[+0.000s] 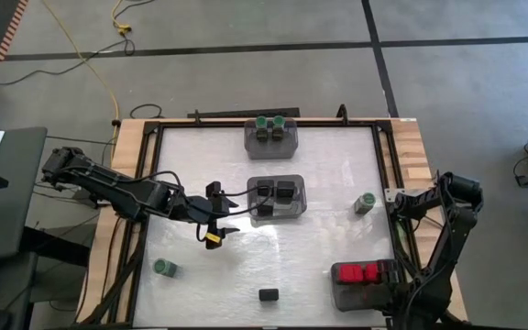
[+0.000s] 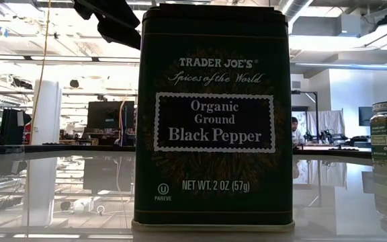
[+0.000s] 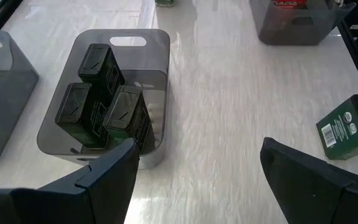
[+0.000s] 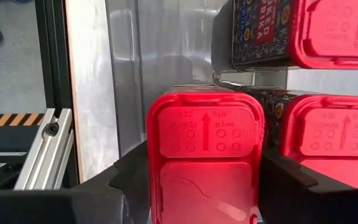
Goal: Sort spices by type
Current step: Put the red seasoning can into the bottom black bin
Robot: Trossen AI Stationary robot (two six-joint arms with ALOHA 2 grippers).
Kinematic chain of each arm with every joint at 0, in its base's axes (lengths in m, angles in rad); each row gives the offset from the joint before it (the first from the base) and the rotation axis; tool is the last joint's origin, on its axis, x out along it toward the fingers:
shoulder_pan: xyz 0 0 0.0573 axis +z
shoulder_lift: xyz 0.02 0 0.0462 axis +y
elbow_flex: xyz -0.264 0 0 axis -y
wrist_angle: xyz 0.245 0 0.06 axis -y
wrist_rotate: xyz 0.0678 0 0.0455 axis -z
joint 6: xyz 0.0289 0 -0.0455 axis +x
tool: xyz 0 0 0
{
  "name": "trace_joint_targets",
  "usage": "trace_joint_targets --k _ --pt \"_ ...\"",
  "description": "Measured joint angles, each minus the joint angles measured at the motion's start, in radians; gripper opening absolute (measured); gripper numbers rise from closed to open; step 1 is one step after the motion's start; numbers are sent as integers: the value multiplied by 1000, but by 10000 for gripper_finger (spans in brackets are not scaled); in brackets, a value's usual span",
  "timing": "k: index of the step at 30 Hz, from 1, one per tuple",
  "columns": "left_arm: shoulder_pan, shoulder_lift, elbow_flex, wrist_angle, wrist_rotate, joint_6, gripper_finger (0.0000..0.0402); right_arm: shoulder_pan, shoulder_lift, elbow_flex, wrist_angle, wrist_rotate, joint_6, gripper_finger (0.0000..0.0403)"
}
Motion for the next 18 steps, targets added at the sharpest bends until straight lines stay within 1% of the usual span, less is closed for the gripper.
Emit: trace_joint_targets --k 18 --pt "0 0 0 0 0 0 322 0 2 14 12 -7 0 245"
